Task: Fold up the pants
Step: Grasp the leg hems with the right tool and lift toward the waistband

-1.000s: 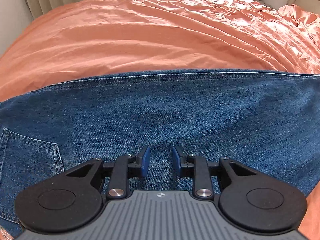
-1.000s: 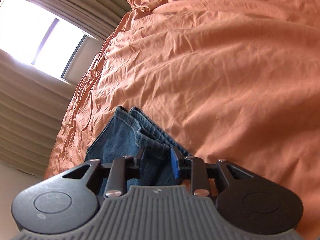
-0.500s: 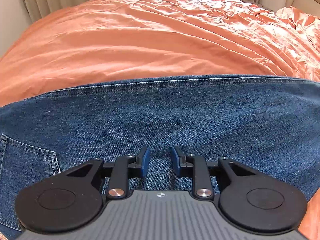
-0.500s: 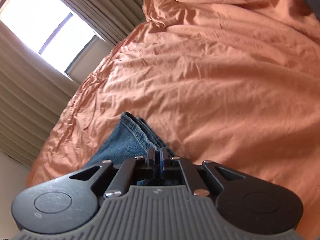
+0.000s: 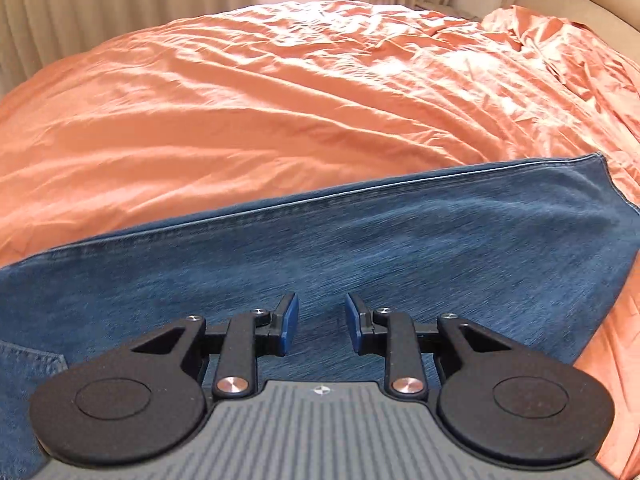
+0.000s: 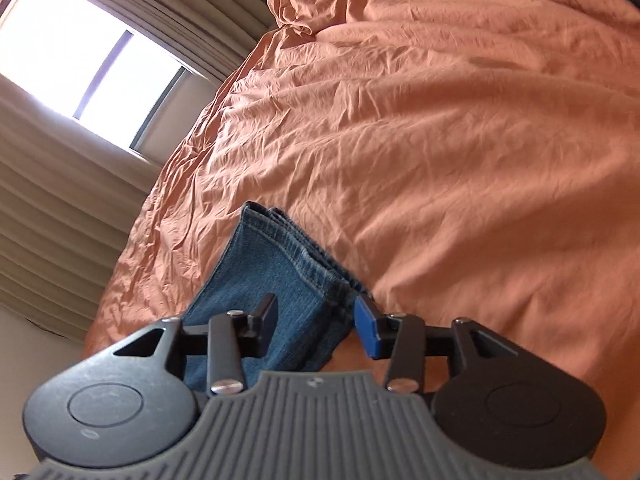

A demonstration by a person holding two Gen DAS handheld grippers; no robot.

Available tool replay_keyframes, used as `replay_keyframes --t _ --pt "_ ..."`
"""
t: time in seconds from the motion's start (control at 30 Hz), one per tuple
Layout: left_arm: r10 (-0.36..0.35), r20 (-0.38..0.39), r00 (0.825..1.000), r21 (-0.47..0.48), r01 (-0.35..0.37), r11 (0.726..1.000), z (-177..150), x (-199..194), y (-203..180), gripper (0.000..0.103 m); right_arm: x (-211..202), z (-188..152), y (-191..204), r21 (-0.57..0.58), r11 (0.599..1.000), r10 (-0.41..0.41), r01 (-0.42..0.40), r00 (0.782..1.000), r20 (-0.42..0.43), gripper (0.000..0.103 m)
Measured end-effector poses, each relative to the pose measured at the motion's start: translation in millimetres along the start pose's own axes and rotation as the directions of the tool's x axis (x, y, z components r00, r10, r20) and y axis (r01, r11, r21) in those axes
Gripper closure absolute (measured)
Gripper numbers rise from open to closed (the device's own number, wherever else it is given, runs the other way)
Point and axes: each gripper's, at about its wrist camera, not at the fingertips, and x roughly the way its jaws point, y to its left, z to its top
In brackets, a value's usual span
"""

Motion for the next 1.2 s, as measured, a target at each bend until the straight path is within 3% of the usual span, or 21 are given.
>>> replay_keyframes --t 0.1,0.23,0.33,0.4,0.5,0.73,0.97,1.2 --pt "-0.025 -0.011 1.0 -0.009 0.025 1.0 4.5 10.7 -12.8 0.07 18.2 -9.4 -19.9 0.124 0.991 0.053 -0.048 0.998 -0.039 0.061" --pt "-0.059 -0.014 0.998 -0.009 0.059 0.998 10.6 17.8 -27.4 0.07 39.1 -11.9 -41.4 0.264 0.956 0.131 -0.129 0.991 0.012 0.068" --pt "-0.091 -0.029 0.995 0.015 0.092 0.996 15.4 26.9 -41.7 0.07 41.1 -7.1 -41.4 0.283 0.948 0.14 -0.144 0.99 0.035 0.096" --pt "-0.102 -0.033 0.994 0.041 0.103 0.994 18.9 35.6 -53.6 0.07 29.8 -7.0 -32.4 0.231 0.957 0.164 -0.174 0.984 0.064 0.099" --pt "-0.136 -0.038 0.99 0.059 0.138 0.989 25.9 51.7 -67.6 0.07 19.2 -7.7 -23.5 0.126 0.982 0.132 -0.14 0.989 0.071 0.1" --pt "-0.141 -0.034 0.989 0.111 0.144 0.983 49.3 93.2 -101.2 0.07 32.0 -12.1 -38.3 0.118 0.987 0.103 -0.109 0.993 0.053 0.1" --pt "-0.078 -0.052 0.996 0.151 0.085 0.985 74.8 127.2 -117.3 0.073 35.3 -10.6 -30.4 0.054 0.995 0.077 -0.079 0.996 0.043 0.1" --pt "0.002 -0.011 1.0 0.223 0.001 0.975 78.5 134.5 -136.9 0.077 38.1 -10.9 -29.9 0.072 0.996 0.05 -0.052 0.998 0.03 0.1"
